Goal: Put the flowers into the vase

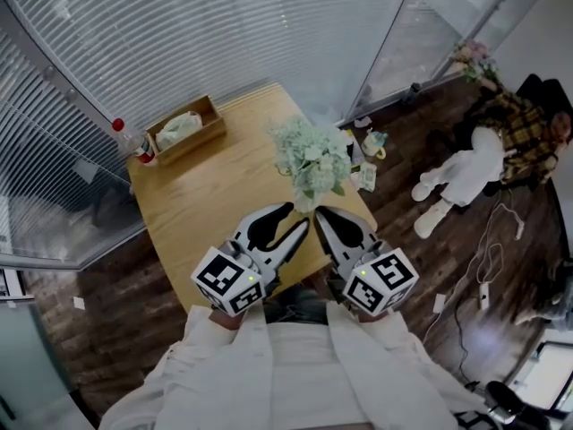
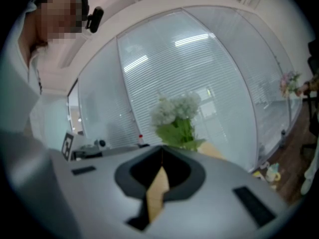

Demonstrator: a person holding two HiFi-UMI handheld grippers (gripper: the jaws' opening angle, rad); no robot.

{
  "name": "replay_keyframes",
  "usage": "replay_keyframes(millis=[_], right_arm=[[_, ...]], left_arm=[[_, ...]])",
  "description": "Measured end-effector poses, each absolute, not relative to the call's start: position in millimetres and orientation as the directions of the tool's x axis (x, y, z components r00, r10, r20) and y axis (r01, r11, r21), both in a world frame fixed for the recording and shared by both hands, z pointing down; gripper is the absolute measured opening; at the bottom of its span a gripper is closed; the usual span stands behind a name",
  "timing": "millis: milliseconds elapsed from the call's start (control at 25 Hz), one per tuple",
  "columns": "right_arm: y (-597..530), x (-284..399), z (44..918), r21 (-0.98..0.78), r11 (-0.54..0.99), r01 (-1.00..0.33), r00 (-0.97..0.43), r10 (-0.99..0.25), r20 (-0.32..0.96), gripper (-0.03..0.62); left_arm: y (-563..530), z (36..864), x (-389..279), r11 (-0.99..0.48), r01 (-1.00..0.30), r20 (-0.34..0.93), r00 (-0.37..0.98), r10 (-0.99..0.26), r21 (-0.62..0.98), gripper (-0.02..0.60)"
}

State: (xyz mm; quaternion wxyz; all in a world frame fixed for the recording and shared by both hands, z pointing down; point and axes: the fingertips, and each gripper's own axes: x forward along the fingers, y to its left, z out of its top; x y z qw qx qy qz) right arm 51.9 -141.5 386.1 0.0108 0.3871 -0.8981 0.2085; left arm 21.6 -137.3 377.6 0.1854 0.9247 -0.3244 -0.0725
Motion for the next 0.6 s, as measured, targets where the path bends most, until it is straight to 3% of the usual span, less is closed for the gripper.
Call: replay_keyframes(millis=[120, 200, 280, 600], right_arm=[[-138, 55, 383, -0.369, 0.615, -0.697, -0.701, -0.692, 0.172, 0.014], [-135, 55, 382, -0.369, 0.618, -0.694, -0.703, -0.691, 0.167, 0.014], [-131, 53, 381, -0.367, 0.629, -0.686, -0.713, -0.683, 0.161, 0.014], [-121, 46, 377, -0.339, 0.657, -0.674, -0.728, -0.668, 0.155, 0.014]], left_arm=[[-132, 380, 26, -0.716, -0.574, 0.004, 0.781, -0.624, 0.397, 0.135], [-131, 383, 24, -0.698, -0.6, 0.029, 0.766, -0.642, 0.391, 0.046], [-132, 386, 20, -0.678, -0.629, 0.044, 0.744, -0.666, 0.38, 0.01], [-127, 391, 21, -0.655, -0.646, 0.098, 0.737, -0.669, 0.391, 0.009]])
